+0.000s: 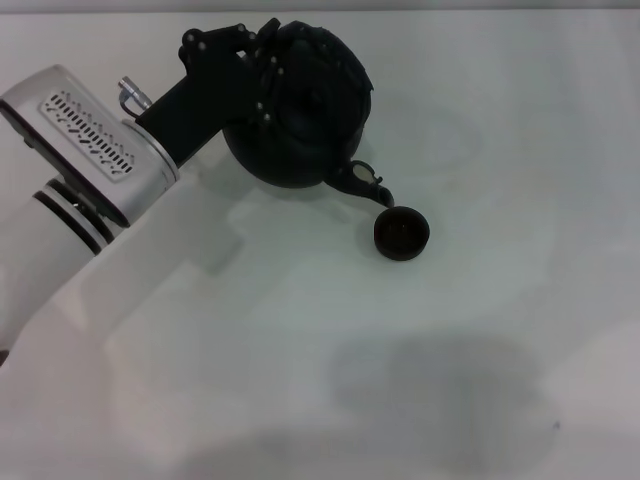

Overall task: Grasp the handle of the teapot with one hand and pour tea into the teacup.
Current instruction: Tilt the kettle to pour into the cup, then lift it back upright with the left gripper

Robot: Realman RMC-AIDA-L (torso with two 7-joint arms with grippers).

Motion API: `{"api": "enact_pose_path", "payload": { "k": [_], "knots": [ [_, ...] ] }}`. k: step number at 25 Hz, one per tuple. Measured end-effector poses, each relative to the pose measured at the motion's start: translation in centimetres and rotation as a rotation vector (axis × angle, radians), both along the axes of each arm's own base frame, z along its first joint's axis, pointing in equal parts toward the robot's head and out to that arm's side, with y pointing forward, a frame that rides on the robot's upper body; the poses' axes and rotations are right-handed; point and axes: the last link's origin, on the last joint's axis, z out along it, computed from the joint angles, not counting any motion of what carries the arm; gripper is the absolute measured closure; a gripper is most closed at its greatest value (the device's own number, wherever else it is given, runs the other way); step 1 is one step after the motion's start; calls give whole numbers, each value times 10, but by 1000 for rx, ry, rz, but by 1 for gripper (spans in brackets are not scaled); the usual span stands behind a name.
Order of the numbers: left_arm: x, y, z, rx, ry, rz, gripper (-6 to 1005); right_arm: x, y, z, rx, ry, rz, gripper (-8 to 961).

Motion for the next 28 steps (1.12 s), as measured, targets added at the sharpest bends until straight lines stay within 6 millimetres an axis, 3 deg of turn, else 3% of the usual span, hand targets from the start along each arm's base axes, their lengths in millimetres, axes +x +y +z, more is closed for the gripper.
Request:
{"api": "enact_pose_path", "payload": {
  "k": [28],
  "knots": [
    [17, 2, -8, 47, 136, -145, 895, 1, -1, 1, 1, -1, -3, 109]
  ]
}}
